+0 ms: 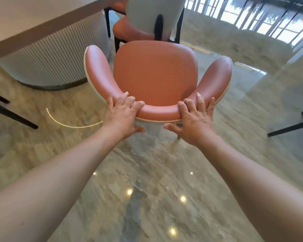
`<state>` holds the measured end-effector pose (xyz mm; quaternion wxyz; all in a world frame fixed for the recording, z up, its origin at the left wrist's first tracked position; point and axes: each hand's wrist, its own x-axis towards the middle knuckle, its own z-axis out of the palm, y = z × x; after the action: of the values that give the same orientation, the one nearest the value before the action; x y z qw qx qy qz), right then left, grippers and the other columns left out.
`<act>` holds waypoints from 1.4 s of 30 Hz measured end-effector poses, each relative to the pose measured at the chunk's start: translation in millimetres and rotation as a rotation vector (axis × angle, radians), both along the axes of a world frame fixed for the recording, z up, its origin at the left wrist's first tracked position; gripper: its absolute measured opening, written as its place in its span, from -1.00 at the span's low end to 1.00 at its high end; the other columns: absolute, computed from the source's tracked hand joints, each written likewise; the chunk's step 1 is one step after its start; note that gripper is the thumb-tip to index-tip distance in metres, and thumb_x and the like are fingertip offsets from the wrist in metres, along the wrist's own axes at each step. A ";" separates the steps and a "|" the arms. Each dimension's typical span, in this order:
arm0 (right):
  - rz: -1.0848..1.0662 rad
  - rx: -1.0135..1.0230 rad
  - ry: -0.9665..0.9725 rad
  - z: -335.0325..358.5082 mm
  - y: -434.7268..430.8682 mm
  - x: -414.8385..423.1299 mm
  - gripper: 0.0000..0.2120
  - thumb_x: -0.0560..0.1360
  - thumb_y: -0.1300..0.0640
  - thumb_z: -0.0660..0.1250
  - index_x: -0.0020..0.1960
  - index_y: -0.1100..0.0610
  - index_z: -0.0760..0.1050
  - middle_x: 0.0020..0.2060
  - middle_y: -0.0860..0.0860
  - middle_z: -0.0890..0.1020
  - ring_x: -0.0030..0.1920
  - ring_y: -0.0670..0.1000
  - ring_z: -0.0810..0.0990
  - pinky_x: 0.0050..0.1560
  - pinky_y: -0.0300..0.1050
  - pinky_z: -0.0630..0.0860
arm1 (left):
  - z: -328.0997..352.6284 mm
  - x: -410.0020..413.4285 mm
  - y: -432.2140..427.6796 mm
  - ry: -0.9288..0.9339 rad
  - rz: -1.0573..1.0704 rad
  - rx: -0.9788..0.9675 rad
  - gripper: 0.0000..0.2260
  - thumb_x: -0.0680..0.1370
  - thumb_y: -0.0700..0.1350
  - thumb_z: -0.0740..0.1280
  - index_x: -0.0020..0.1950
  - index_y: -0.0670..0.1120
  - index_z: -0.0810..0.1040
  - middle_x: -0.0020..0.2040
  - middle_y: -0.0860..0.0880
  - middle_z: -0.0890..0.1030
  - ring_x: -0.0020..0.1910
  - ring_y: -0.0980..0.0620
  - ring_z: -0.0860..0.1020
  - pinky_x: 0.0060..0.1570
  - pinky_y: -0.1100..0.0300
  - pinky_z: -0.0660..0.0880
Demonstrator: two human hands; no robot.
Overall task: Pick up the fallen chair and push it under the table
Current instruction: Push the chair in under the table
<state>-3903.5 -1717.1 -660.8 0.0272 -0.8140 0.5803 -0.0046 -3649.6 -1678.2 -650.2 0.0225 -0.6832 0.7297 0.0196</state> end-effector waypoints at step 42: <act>0.236 0.091 0.067 55.5 -278.9 2.5 -0.38 0.38 -0.24 0.46 0.39 -0.11 0.44 0.20 -0.13 0.62 0.31 0.15 0.52 0.48 0.10 0.23 | 61.5 74.7 -280.2 -0.024 -0.181 0.231 -0.33 0.57 -0.19 0.47 0.62 0.14 0.30 0.64 0.08 0.33 0.73 -0.03 0.11 0.66 0.01 0.02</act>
<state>-3901.0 -1996.0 -605.2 0.0451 -0.8743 0.4805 0.0521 -3574.8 -1958.4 -588.6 0.1111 -0.6076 0.7809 0.0931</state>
